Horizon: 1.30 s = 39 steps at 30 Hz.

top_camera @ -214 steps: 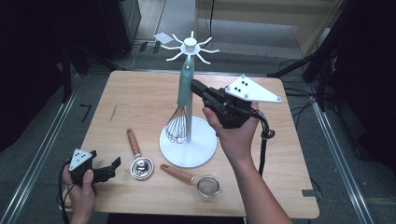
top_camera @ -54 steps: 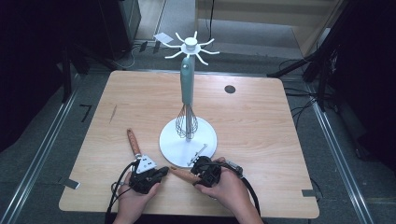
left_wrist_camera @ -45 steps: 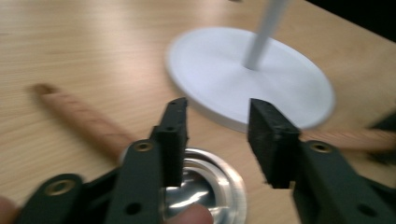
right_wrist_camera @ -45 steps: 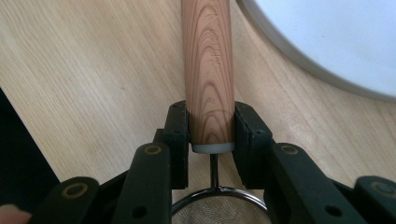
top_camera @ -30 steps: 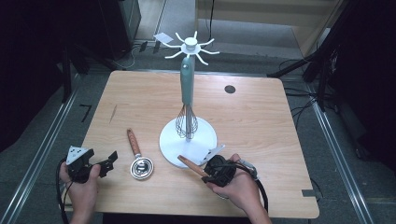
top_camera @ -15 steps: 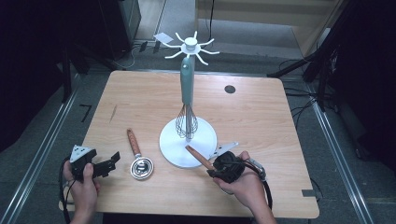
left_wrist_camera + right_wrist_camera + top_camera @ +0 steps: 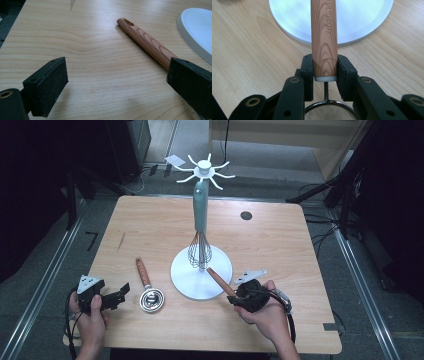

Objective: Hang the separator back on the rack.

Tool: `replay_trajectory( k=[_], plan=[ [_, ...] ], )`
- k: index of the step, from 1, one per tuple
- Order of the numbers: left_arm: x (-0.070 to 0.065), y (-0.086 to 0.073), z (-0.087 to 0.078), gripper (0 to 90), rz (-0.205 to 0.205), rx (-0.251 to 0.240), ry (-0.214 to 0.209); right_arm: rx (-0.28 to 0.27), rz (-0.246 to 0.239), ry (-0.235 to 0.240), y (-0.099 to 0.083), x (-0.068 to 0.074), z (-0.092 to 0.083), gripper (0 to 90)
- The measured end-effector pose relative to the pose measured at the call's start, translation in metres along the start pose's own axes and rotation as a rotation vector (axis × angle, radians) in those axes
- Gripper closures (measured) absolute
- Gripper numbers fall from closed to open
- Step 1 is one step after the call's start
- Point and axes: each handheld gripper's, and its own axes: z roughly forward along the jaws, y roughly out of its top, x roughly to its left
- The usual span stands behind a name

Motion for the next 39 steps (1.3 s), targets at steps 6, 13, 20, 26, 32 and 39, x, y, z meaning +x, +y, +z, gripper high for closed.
replay_trajectory(
  k=[6, 13, 20, 26, 32, 39],
  plan=[
    [-0.001, 0.0, 0.001, 2.8, 0.006, 0.001, -0.004, -0.033, 0.022, -0.018, -0.002, -0.004, -0.003, 71.3],
    [-0.002, -0.001, 0.002, 2.3, 0.008, 0.001, 0.002, -0.085, 0.049, -0.032, -0.004, -0.009, -0.005, 71.3],
    [-0.004, -0.001, 0.002, 2.3, 0.022, 0.007, 0.005, -0.123, 0.065, -0.043, -0.005, -0.011, -0.008, 71.3],
    [-0.005, -0.002, 0.002, 2.3, 0.034, 0.01, 0.009, -0.174, 0.068, -0.071, -0.005, -0.013, -0.012, 71.3],
    [-0.006, -0.002, 0.002, 2.3, 0.041, 0.008, 0.009, -0.229, 0.092, -0.083, -0.004, -0.013, -0.017, 71.4],
    [-0.007, -0.002, 0.002, 2.3, 0.043, 0.013, 0.012, -0.29, 0.103, -0.099, -0.003, -0.013, -0.025, 71.4]
  ],
)
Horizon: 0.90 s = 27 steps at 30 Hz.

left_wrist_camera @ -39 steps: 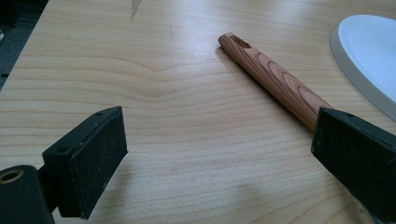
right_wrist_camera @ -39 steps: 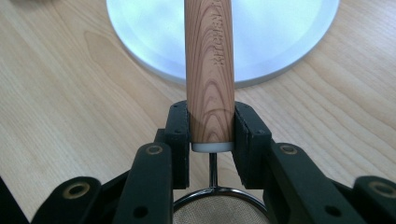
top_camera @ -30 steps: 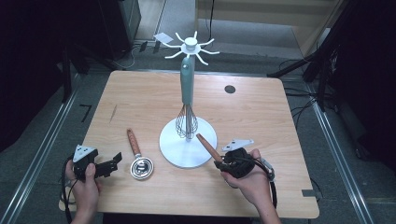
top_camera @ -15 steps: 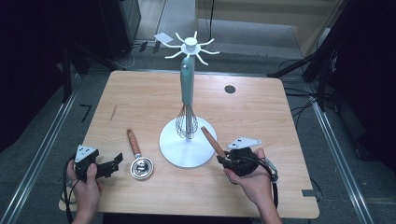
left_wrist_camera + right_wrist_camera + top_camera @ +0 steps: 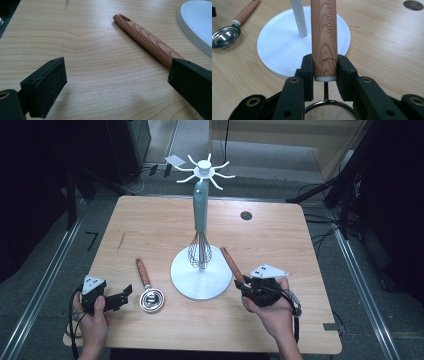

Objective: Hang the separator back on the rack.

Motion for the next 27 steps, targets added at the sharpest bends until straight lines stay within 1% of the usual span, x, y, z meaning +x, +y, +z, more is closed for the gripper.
replay_trajectory(
  k=[11, 13, 21, 25, 27],
  plan=[
    [0.0, 0.0, 0.0, 2.3, 0.001, 0.001, -0.001, -0.093, 0.004, -0.016, 0.006, 0.001, -0.01, 71.3],
    [0.0, 0.0, 0.0, 2.3, 0.003, 0.001, 0.0, -0.101, 0.012, -0.012, 0.006, 0.001, -0.011, 71.4],
    [-0.001, 0.0, 0.0, 2.3, 0.005, 0.002, 0.001, -0.178, 0.01, -0.013, 0.013, 0.005, -0.021, 71.4],
    [-0.001, 0.0, 0.0, 2.3, 0.004, 0.003, 0.002, -0.21, 0.019, -0.001, 0.018, 0.006, -0.025, 71.4],
    [-0.001, 0.0, 0.0, 2.3, 0.005, 0.001, 0.004, -0.226, 0.015, 0.002, 0.02, 0.007, -0.027, 71.3]
  ],
)
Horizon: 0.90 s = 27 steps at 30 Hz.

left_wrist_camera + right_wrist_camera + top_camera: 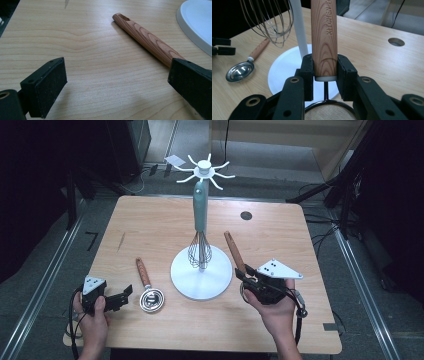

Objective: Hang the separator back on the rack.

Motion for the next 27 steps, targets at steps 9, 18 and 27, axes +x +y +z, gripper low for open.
replay_trajectory(
  k=[9, 18, 27],
  plan=[
    [0.0, 0.0, 0.0, 2.3, 0.002, 0.003, -0.002, -0.073, -0.012, 0.018, 0.013, 0.005, -0.005, 71.4],
    [0.0, 0.0, 0.0, 2.3, 0.007, 0.006, -0.002, -0.125, -0.004, 0.019, 0.022, 0.009, -0.007, 71.4],
    [0.0, 0.0, 0.0, 2.3, 0.007, 0.008, -0.001, -0.179, -0.016, 0.013, 0.029, 0.013, -0.011, 71.5]
  ],
)
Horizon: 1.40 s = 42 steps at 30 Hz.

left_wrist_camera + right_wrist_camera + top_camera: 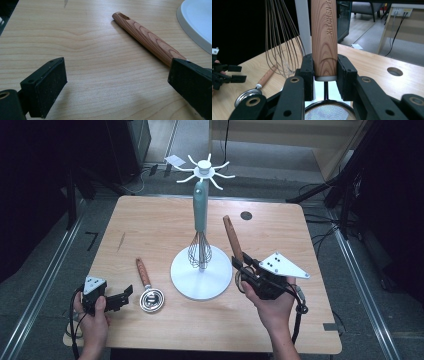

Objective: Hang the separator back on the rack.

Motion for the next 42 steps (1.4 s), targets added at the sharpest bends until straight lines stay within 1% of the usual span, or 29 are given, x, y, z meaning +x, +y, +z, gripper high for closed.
replay_trajectory(
  k=[12, 18, 19, 26, 42],
  plan=[
    [0.0, 0.0, 0.0, 2.3, -0.001, -0.002, 0.0, -0.063, -0.022, -0.005, 0.013, 0.008, -0.003, 71.5],
    [0.0, 0.0, 0.0, 2.3, 0.0, 0.0, 0.001, -0.083, -0.031, 0.001, 0.021, 0.012, -0.005, 71.5],
    [0.0, 0.0, 0.0, 2.3, 0.0, 0.0, 0.001, -0.089, -0.039, -0.002, 0.022, 0.013, -0.006, 71.5],
    [0.0, 0.0, 0.001, 2.3, -0.001, 0.001, 0.001, -0.117, -0.039, -0.006, 0.03, 0.016, -0.008, 71.5],
    [-0.001, 0.0, 0.001, 2.3, 0.0, 0.004, 0.001, -0.171, -0.063, -0.014, 0.052, 0.023, -0.014, 71.5]
  ],
)
